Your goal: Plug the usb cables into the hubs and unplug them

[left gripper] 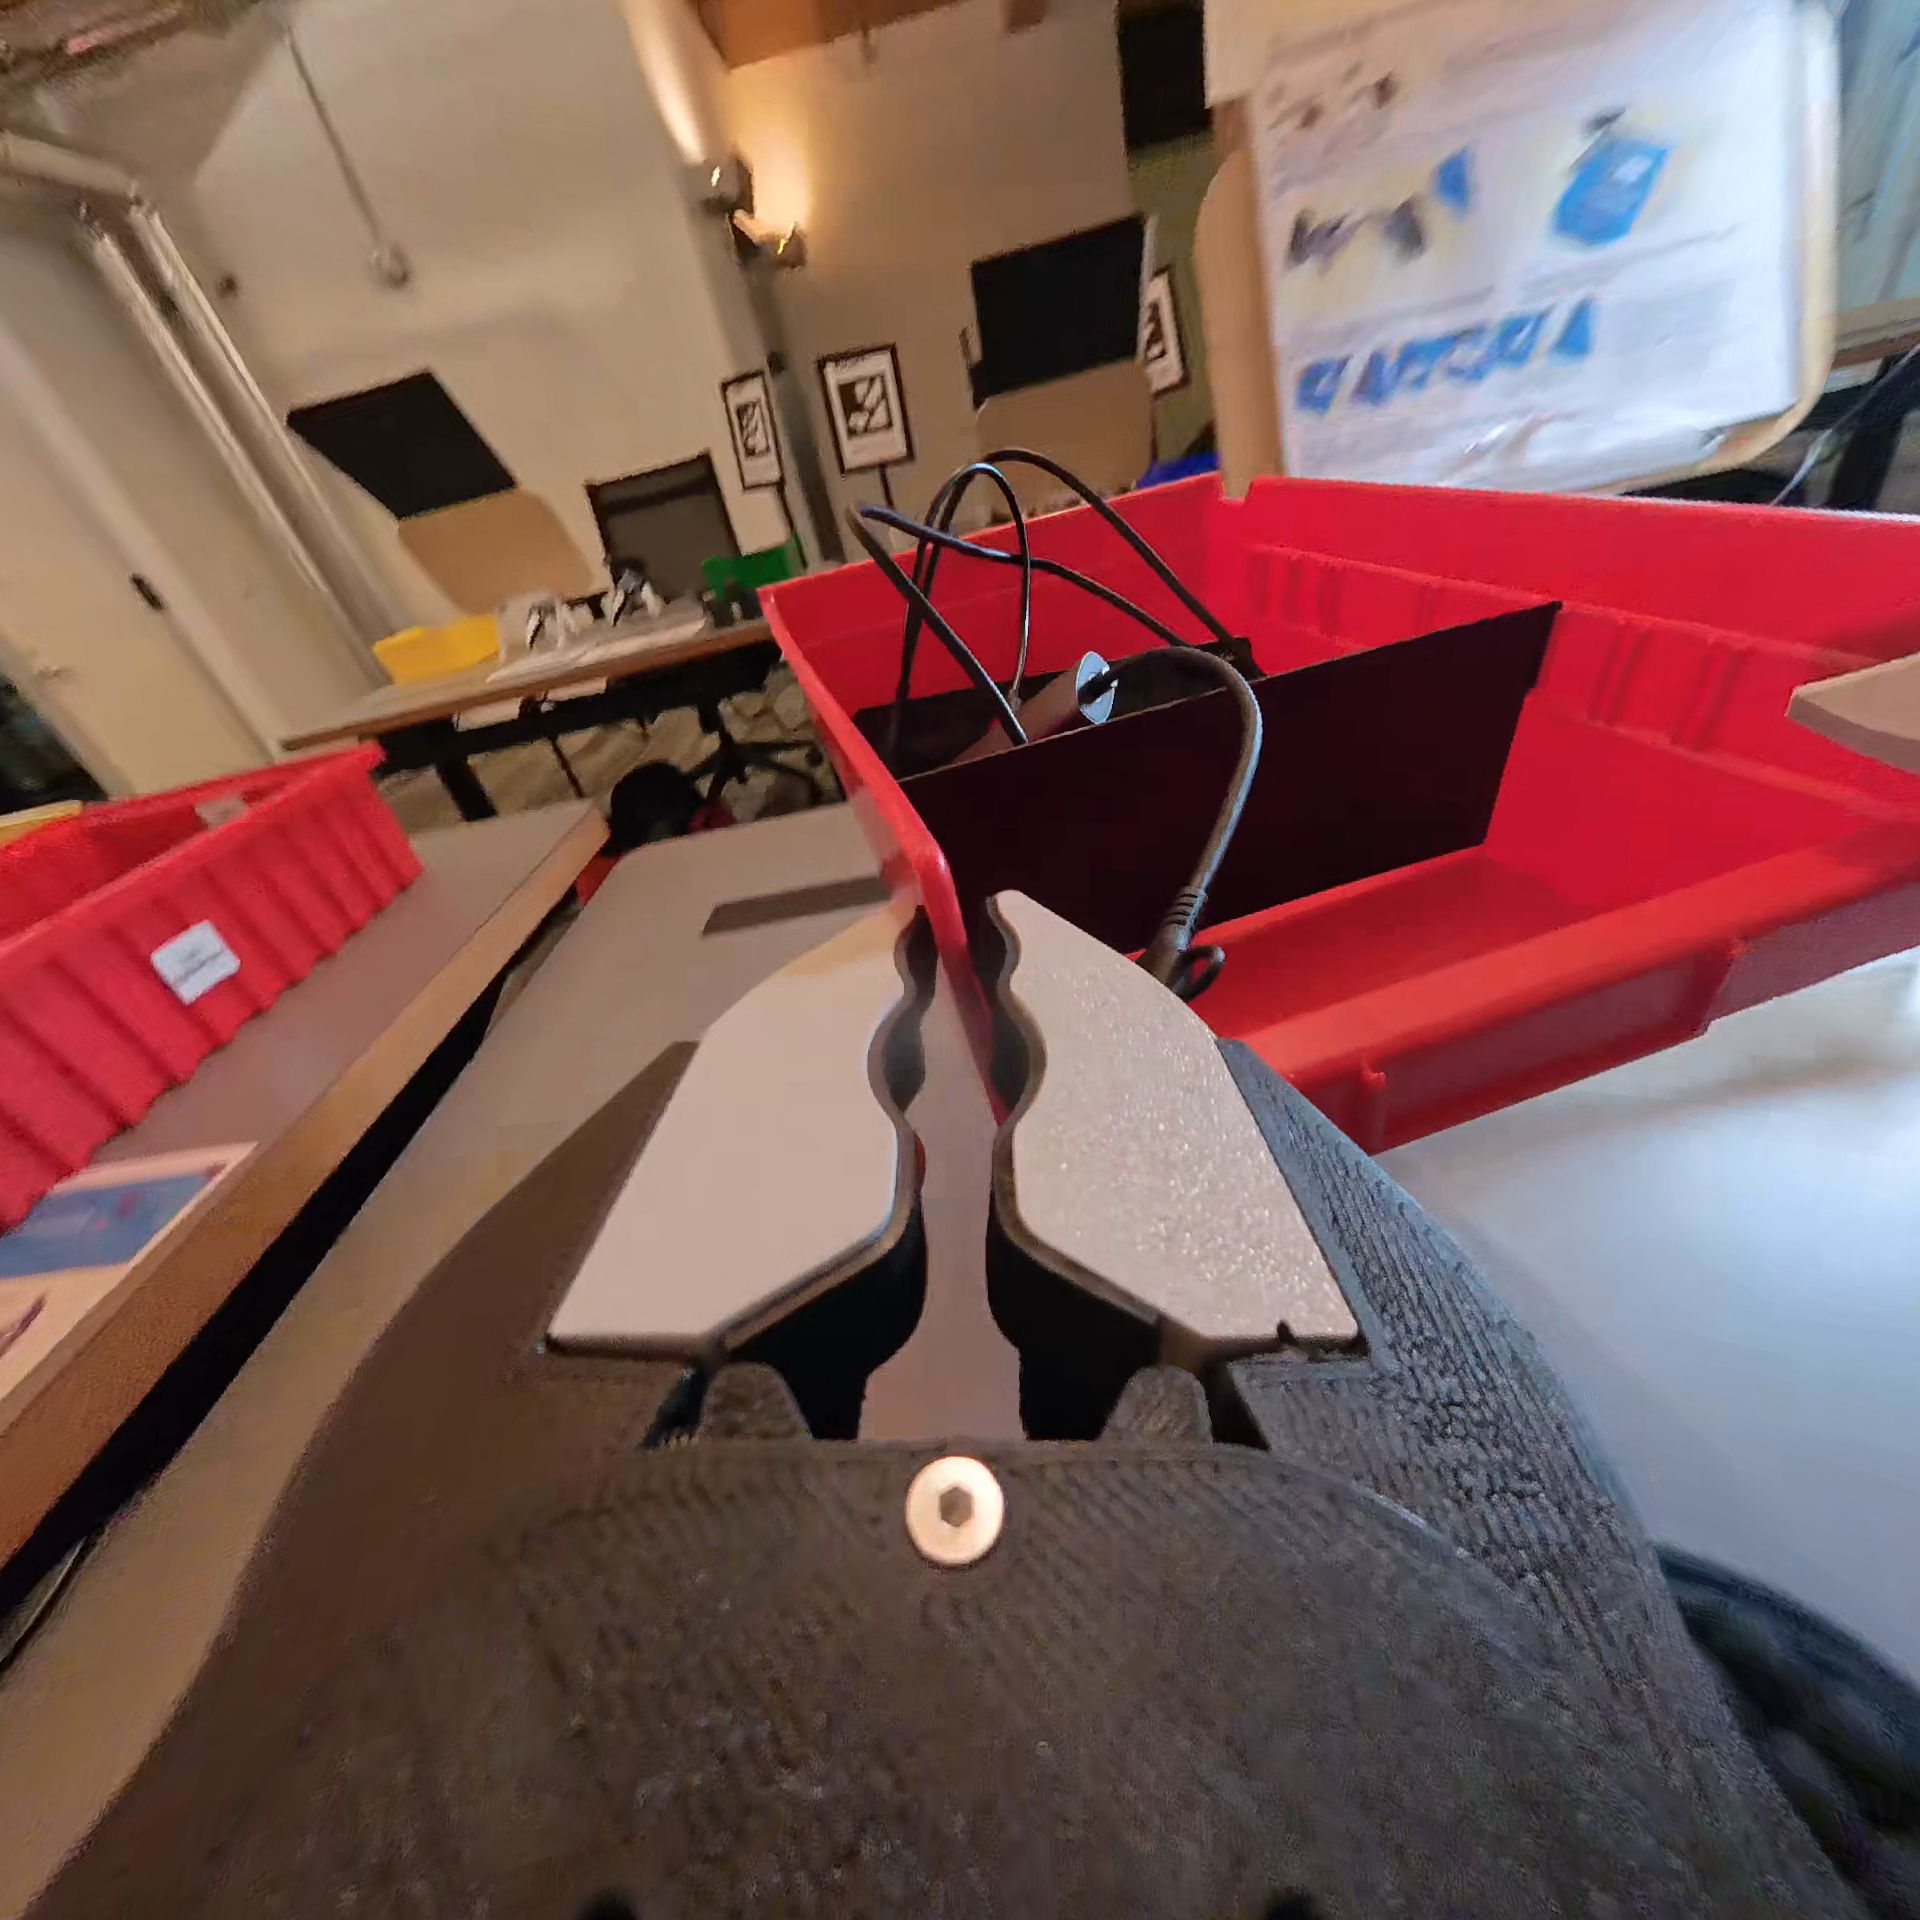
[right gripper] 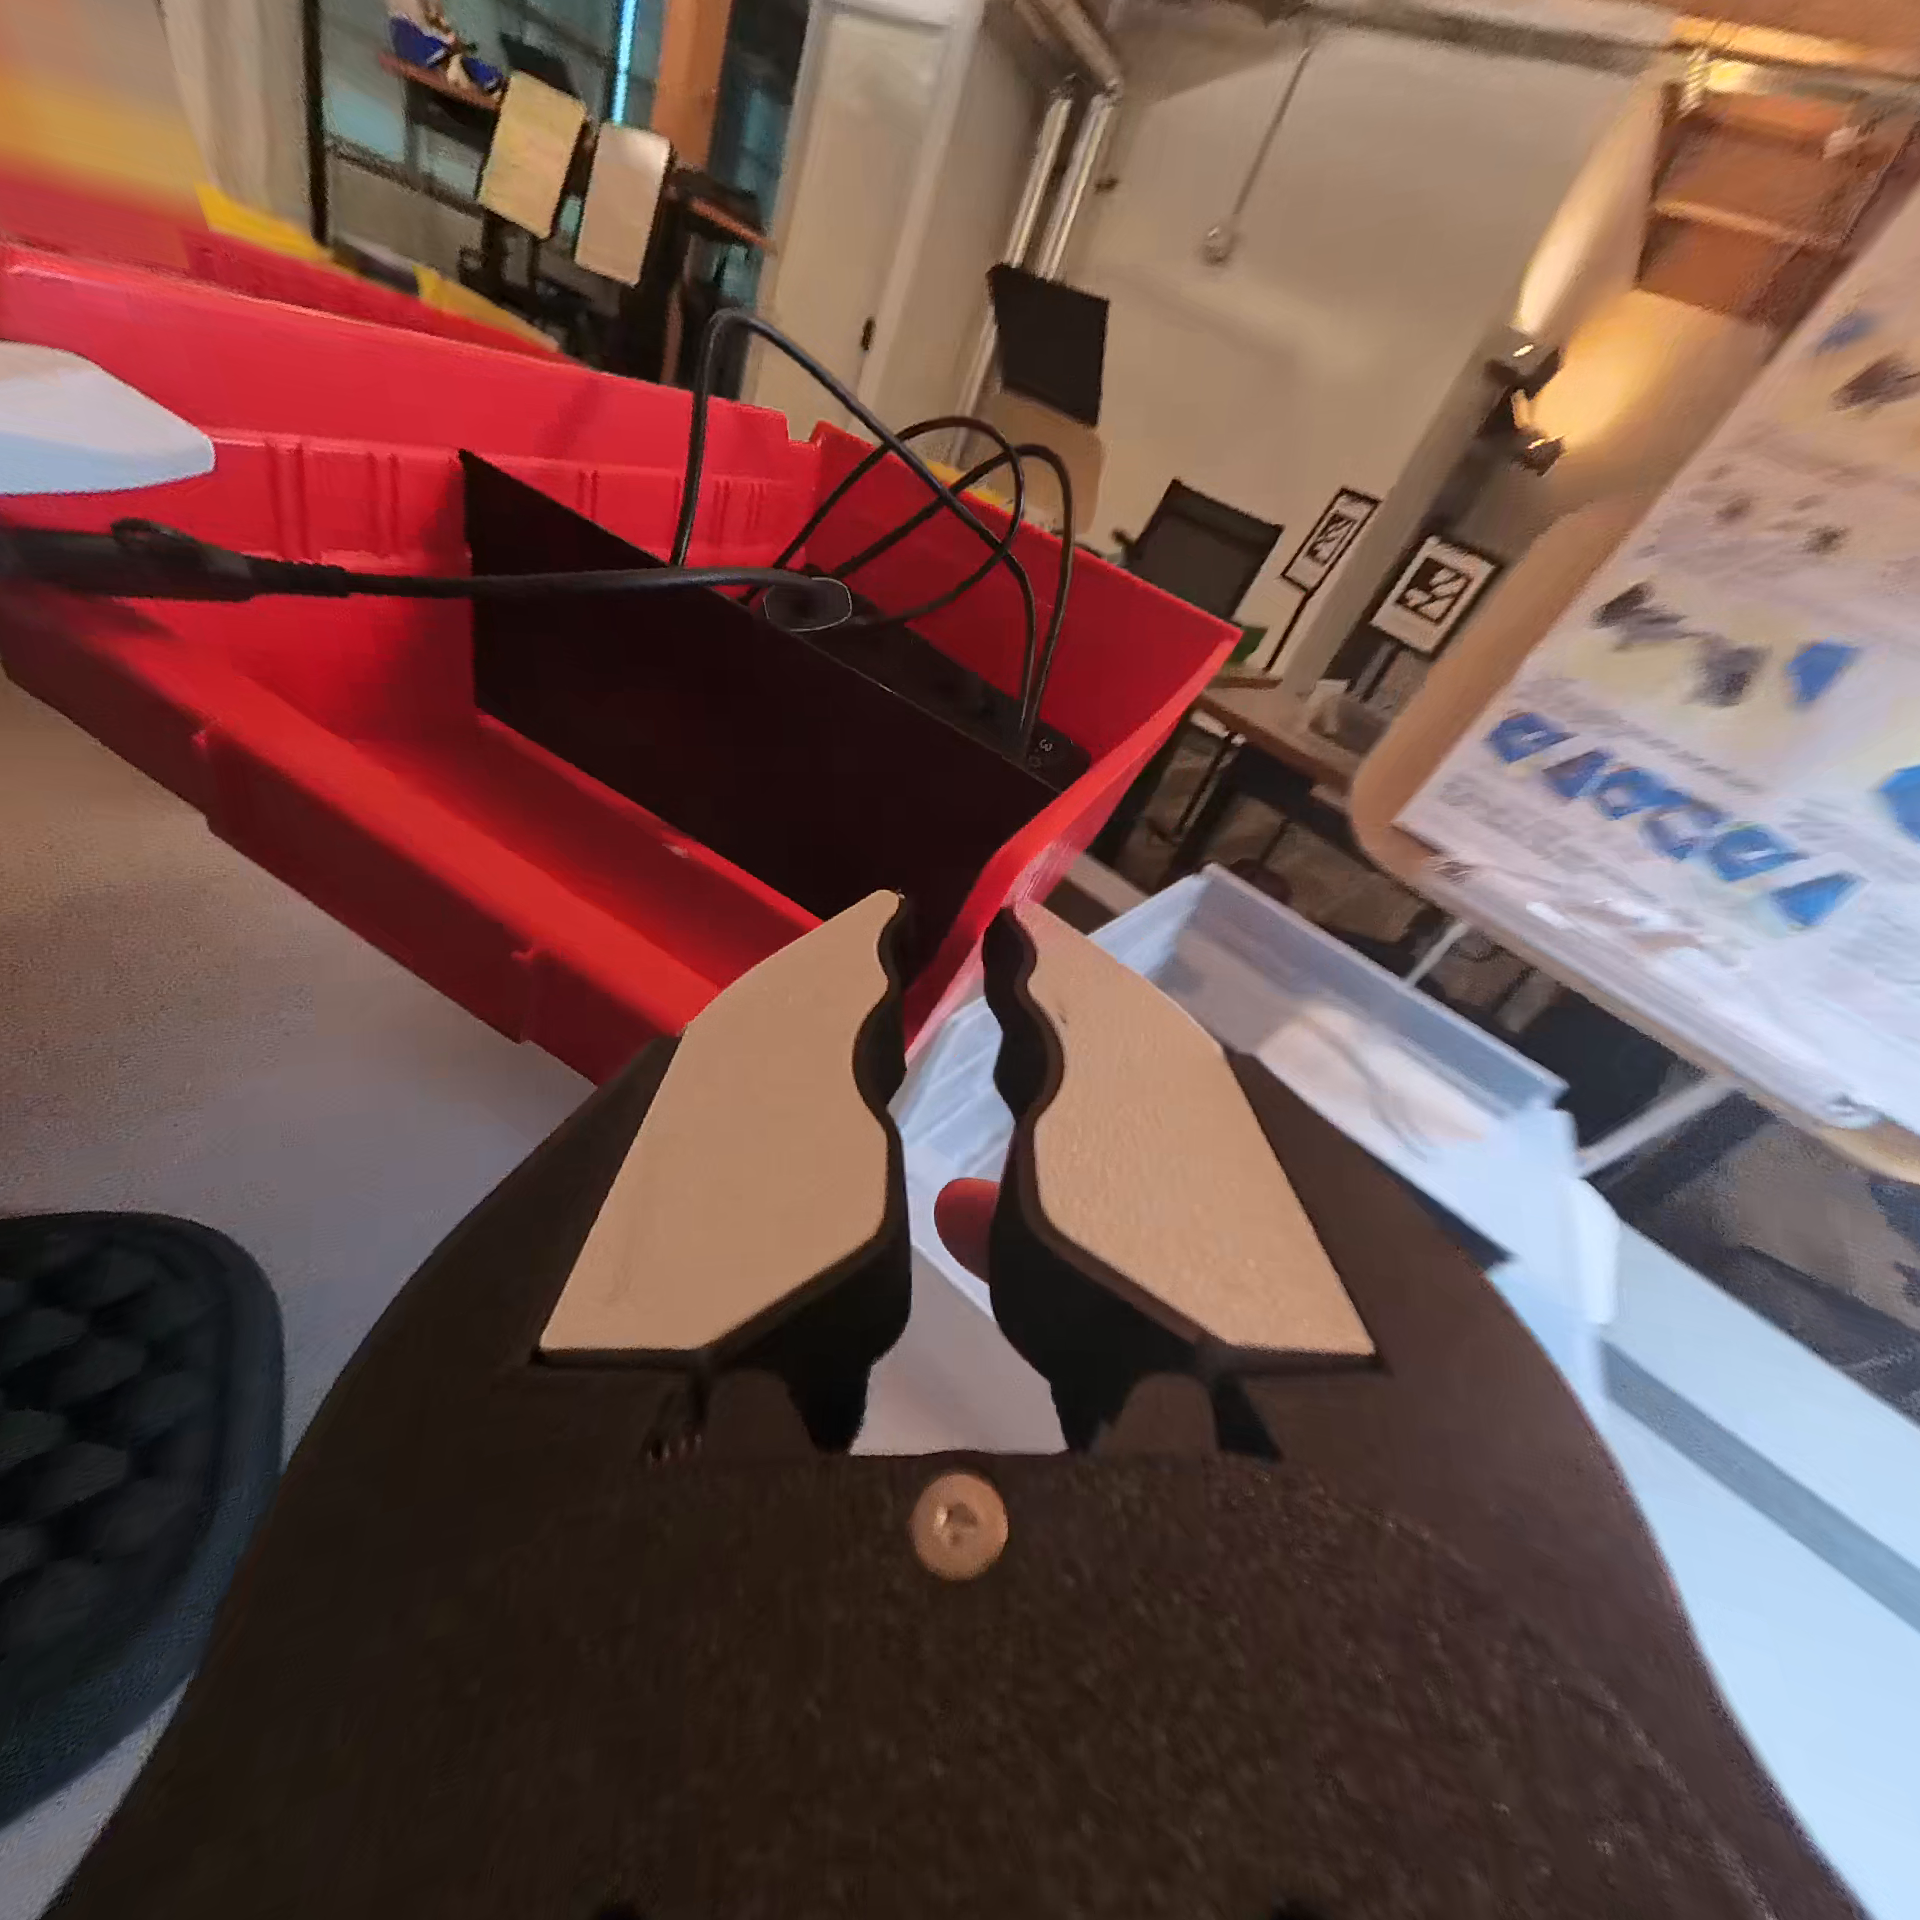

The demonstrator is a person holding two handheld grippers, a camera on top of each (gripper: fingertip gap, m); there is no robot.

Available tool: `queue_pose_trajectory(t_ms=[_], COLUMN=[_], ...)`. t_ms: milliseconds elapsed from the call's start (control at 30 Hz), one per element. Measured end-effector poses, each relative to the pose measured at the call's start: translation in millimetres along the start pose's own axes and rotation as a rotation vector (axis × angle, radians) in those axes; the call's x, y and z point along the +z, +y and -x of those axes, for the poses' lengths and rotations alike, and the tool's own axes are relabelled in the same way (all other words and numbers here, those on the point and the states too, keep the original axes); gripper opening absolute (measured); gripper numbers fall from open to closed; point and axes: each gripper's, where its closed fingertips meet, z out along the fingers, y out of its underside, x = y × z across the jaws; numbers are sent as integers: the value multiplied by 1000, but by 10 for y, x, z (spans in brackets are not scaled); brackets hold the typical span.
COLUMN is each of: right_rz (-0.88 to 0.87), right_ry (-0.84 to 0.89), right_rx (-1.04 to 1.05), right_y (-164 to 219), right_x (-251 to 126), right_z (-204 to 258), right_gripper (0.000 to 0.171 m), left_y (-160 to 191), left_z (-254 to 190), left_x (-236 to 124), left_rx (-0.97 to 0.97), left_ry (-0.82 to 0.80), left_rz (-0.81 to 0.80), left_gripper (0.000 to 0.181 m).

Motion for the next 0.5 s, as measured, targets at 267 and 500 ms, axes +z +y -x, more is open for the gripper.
queue_pose_trajectory(t_ms=[267, 500], right_rz=[275, 449], right_ry=[-108, -466], right_rx=[0, -89], right_y=[966, 961], right_x=[369, 11], right_z=[267, -88], right_gripper=[19, 66], left_y=[1022, 537], left_z=[-37, -309], left_x=[489, 423], left_rx=[2, 99], left_ry=[77, 279], left_rz=[315, 262], left_gripper=[9, 52])
